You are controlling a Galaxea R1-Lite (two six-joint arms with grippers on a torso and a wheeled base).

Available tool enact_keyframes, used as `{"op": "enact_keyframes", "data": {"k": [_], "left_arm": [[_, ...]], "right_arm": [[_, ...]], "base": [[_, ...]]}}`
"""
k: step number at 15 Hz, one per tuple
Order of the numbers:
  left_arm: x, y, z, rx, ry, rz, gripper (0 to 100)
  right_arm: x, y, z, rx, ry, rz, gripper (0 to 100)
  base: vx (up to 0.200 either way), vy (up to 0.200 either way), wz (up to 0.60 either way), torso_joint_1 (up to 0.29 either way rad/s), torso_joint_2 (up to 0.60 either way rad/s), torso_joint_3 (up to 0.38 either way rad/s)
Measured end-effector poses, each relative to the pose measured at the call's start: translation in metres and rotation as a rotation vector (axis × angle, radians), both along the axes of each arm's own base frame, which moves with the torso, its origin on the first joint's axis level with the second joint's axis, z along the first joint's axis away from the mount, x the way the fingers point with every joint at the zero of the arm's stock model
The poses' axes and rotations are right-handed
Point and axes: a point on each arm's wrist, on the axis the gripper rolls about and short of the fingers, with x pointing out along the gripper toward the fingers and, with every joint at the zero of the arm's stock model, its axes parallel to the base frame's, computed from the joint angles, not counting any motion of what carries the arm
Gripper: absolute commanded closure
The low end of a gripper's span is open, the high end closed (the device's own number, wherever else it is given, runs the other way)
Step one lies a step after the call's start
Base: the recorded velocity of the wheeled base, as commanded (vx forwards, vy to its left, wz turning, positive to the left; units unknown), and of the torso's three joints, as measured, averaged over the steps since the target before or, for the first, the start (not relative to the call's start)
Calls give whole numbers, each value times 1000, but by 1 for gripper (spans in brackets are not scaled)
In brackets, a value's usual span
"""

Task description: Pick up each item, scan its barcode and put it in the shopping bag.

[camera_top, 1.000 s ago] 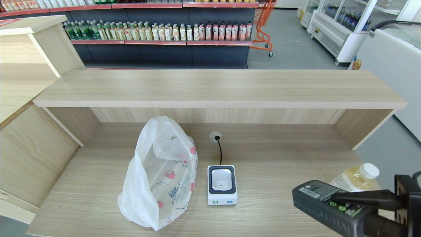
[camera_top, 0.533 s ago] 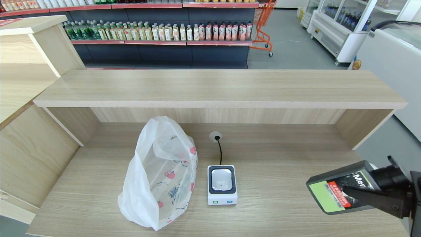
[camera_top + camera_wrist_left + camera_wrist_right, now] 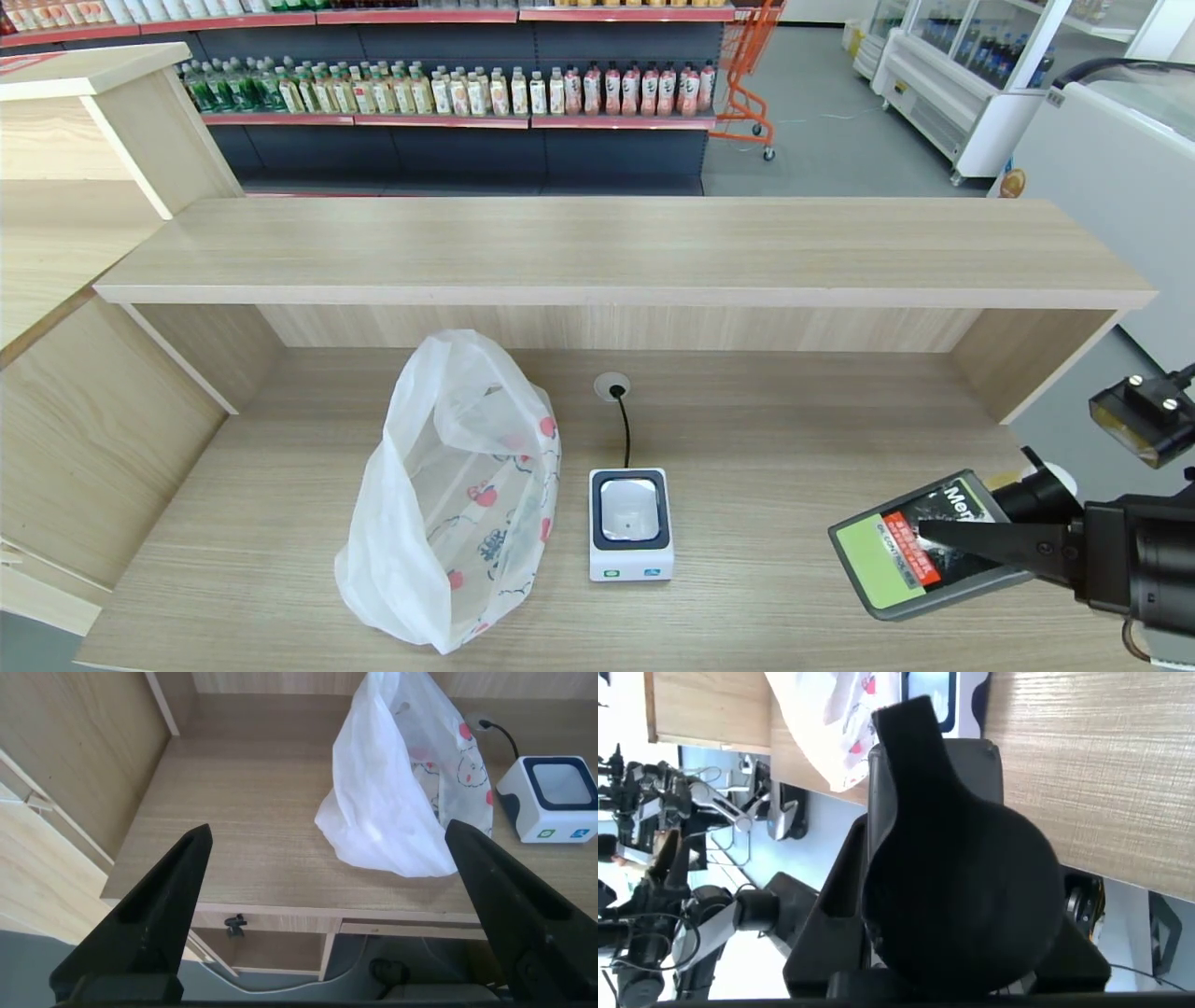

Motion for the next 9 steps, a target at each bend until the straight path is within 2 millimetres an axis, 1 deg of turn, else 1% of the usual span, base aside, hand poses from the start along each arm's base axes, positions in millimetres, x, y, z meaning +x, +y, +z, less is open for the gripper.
{"op": "enact_keyframes", "data": {"k": [5, 9], "left_arm": [[0, 0, 0, 0, 0, 0, 0], [0, 0, 0, 0, 0, 1, 0]], "right_arm": [[-3, -1, 0, -1, 2, 1, 100], [-12, -3, -1, -1, 14, 1, 100]], "base": [[0, 0, 0, 0, 0, 0], [0, 200, 0, -2, -2, 6]]}}
